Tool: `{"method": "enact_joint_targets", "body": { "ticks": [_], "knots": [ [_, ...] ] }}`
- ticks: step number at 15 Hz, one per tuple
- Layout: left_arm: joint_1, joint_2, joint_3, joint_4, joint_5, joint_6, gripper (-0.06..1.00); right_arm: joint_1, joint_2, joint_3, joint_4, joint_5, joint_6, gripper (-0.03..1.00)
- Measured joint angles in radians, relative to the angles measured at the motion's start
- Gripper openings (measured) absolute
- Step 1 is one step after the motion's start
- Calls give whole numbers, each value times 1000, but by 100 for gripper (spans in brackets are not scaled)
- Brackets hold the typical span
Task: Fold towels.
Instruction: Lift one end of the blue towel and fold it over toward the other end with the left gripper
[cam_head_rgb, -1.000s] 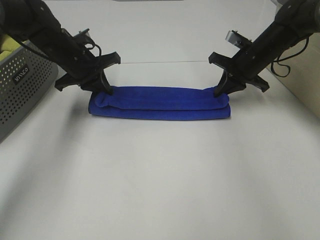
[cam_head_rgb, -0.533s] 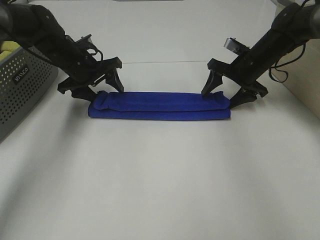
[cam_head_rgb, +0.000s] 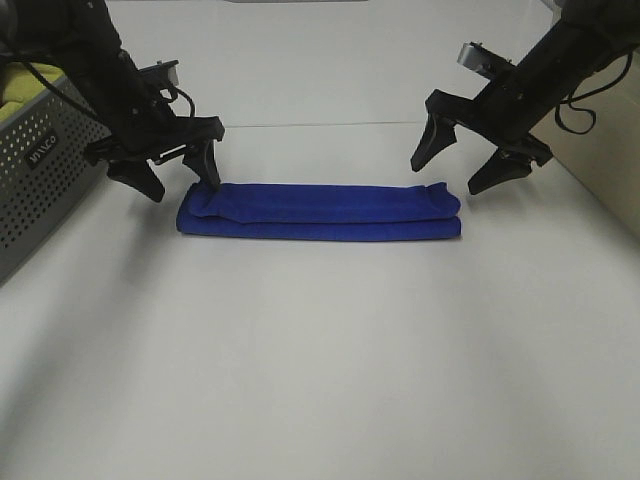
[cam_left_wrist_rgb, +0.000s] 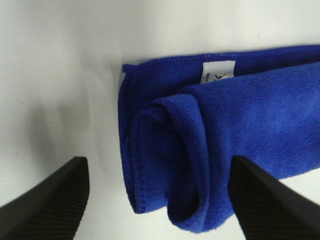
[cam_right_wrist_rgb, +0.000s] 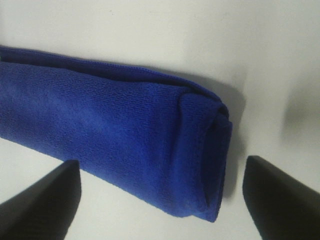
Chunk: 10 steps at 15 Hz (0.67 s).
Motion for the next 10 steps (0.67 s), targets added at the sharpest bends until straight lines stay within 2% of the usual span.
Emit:
{"method": "enact_joint_targets", "body": {
  "ticks": [6, 10],
  "knots": [
    [0, 62, 1, -15, -26, -6, 73, -1, 0, 0, -7, -2, 0, 82],
    [-2, 83, 1, -122, -101, 9, 73, -1, 0, 0, -10, -12, 0, 82]
  ]
}}
